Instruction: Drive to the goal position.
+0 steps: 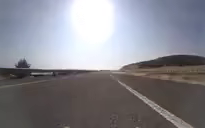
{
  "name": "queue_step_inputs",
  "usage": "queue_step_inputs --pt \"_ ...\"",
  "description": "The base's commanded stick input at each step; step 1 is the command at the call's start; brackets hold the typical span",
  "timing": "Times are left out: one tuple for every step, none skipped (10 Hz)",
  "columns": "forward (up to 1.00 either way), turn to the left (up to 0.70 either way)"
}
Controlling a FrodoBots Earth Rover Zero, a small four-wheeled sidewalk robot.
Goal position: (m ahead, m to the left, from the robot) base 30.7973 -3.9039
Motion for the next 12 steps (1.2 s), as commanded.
queue_step_inputs --pt "1.0 0.0" --pt "1.0 0.0" --pt "1.0 0.0" --pt "1.0 0.0" --pt "1.0 -0.22" --pt "1.0 -0.35" --pt "1.0 -0.27" --pt "1.0 0.0" --pt "1.0 0.0" --pt "1.0 0.0" --pt "1.0 0.0" --pt "1.0 0.0"
